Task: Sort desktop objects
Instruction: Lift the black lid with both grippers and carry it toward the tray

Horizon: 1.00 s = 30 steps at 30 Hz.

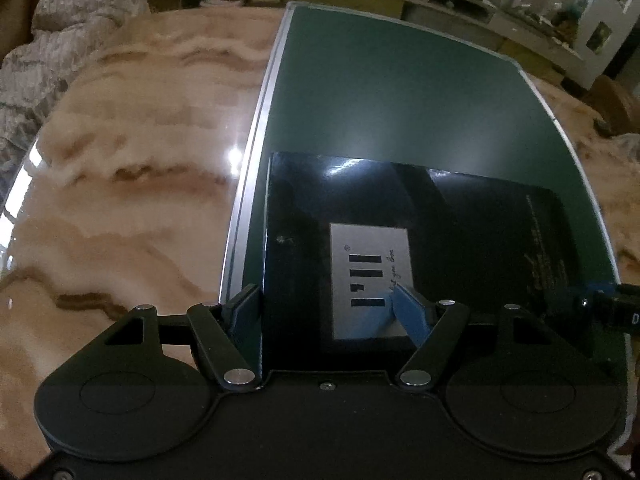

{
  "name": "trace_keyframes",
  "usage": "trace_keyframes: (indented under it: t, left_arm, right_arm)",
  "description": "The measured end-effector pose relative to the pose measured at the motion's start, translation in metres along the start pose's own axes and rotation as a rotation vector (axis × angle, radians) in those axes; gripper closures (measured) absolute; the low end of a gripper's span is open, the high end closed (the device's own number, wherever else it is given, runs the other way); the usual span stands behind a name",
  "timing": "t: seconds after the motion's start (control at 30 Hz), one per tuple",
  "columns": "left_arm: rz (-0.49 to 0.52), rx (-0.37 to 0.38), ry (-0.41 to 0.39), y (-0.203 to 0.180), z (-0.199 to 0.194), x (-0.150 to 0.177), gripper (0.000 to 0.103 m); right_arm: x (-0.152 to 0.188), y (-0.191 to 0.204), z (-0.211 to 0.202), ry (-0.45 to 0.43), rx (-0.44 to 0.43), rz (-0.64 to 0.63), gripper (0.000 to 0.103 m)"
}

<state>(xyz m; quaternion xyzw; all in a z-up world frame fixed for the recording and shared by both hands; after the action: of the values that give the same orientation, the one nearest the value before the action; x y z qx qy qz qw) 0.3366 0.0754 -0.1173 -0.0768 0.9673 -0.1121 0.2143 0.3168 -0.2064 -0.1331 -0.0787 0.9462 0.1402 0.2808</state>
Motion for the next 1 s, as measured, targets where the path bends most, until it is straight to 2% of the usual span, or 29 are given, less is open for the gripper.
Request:
trace_keyframes:
  t: [0.37, 0.7, 0.73, 0.77, 0.8, 0.83, 0.87, 0.9, 0.93, 1.0]
  left_arm:
    - [0.047, -0.009, -0.004, -0.036, -0.047, 0.029, 0.032]
    - [0.1, -0.014, 0.038, -0.064, -0.059, 0.095, 0.032]
    - [0.103, -0.006, 0.049, -0.065, -0.059, 0.101, 0.039]
    - [0.101, 0.071, 0.095, -0.068, -0.058, 0.108, 0.065]
    - [0.069, 0.179, 0.181, -0.072, -0.056, 0.116, 0.063]
    - [0.061, 0.205, 0.207, -0.079, -0.056, 0.126, 0.063]
    - [0.108, 0.117, 0.153, -0.088, -0.06, 0.133, 0.063]
    - [0.159, 0.045, 0.101, -0.097, -0.064, 0.138, 0.06]
    - [0.193, 0.022, 0.083, -0.103, -0.066, 0.142, 0.059]
    - [0.185, 0.082, 0.1, -0.104, -0.072, 0.143, 0.057]
  right_arm:
    - [0.012, -0.002, -0.062, -0.034, 0.042, 0.001, 0.027]
    - [0.065, -0.012, -0.107, -0.018, 0.095, 0.007, 0.027]
    - [0.071, -0.013, -0.11, -0.015, 0.099, 0.008, 0.028]
    - [0.076, -0.013, -0.111, -0.014, 0.086, 0.011, 0.03]
    - [0.08, -0.011, -0.112, -0.007, 0.027, 0.029, 0.049]
    - [0.085, -0.008, -0.11, 0.013, -0.046, 0.064, 0.063]
    - [0.088, -0.001, -0.108, 0.03, -0.056, 0.071, 0.063]
    - [0.09, 0.009, -0.109, 0.026, -0.008, 0.031, 0.062]
    - [0.091, 0.019, -0.11, 0.019, 0.034, -0.002, 0.06]
    - [0.09, 0.027, -0.114, -0.005, 0.076, -0.012, 0.055]
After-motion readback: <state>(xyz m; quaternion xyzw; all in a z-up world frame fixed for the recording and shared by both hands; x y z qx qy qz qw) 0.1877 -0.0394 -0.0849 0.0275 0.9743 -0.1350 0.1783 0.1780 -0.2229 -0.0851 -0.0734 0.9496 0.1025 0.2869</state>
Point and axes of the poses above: each gripper's, at about its wrist camera, not at the fingertips, and z roughly the way its jaws point, y to its left, x to its underside, the point moved 3 cm from there along z, roughly the way its jaws point, and after that the axes turned 14 degrees about -z, right-handed, at the moved point
